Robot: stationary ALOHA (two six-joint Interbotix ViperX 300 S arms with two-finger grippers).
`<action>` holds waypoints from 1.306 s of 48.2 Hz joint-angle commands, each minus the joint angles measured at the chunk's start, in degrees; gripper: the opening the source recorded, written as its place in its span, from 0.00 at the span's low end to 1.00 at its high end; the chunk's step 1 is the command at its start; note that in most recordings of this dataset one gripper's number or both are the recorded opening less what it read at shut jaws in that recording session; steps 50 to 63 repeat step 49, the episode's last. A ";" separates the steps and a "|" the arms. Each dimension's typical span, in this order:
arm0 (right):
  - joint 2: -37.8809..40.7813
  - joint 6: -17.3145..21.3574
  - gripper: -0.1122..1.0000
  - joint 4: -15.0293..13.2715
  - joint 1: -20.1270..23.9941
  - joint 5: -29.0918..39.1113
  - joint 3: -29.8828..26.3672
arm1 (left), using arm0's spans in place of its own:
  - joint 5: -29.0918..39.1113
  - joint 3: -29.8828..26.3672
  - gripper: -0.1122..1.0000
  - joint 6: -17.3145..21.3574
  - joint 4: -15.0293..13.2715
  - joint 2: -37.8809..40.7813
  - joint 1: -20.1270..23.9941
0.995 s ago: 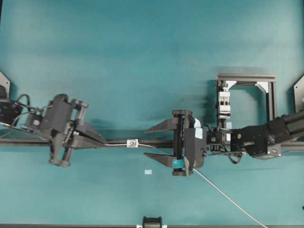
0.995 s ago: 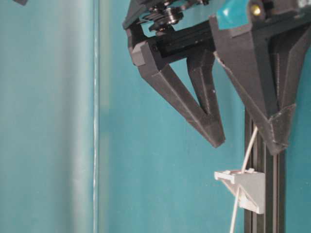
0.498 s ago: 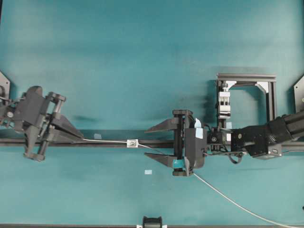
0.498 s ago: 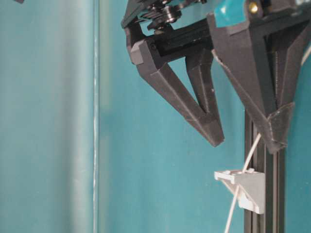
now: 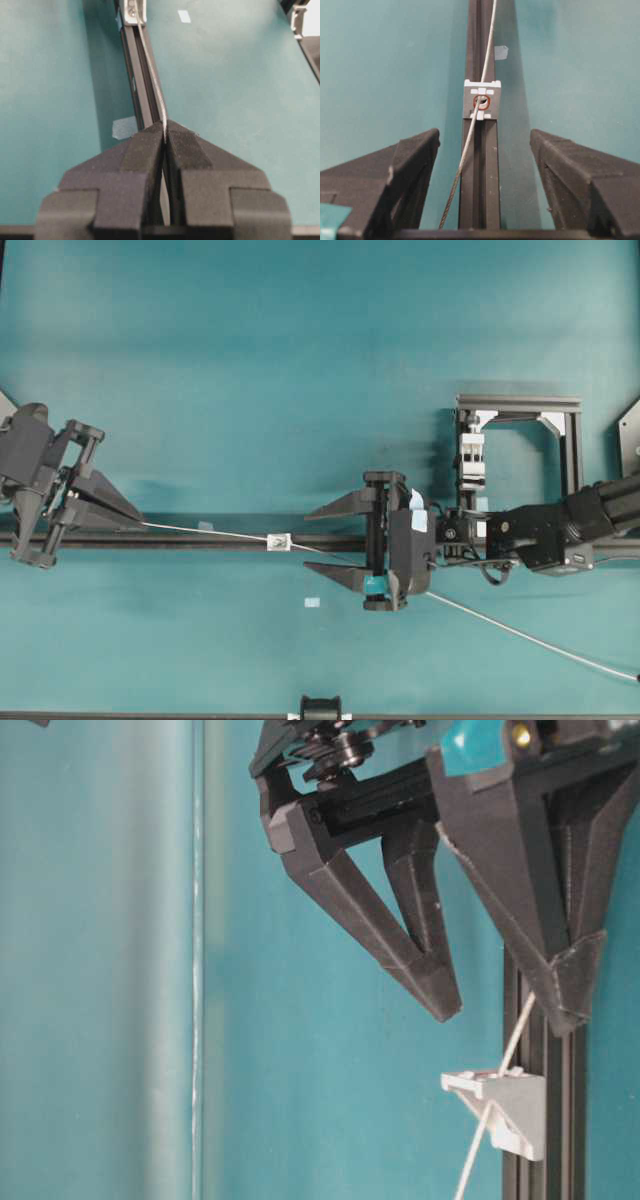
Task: Insert the wire into the hole on the left side and pull it with the left arm.
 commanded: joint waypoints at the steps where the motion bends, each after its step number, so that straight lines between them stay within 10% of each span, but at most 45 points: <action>1: -1.93 -0.09 0.82 -0.09 0.09 -0.26 -0.35 | 1.41 -1.05 0.01 -0.70 0.00 -0.09 -0.26; 22: -2.02 -0.09 0.82 -0.09 0.09 -0.26 -0.53 | 3.34 -2.29 0.08 -1.23 0.00 -0.09 0.00; 39: -3.43 -0.70 0.82 -0.09 -0.09 -0.26 0.00 | 3.34 -2.72 0.83 -1.05 0.00 0.09 2.20; 63: -6.06 -1.85 0.82 -0.09 -1.23 -0.26 1.76 | 2.99 -3.34 0.84 -0.35 0.09 -0.35 5.19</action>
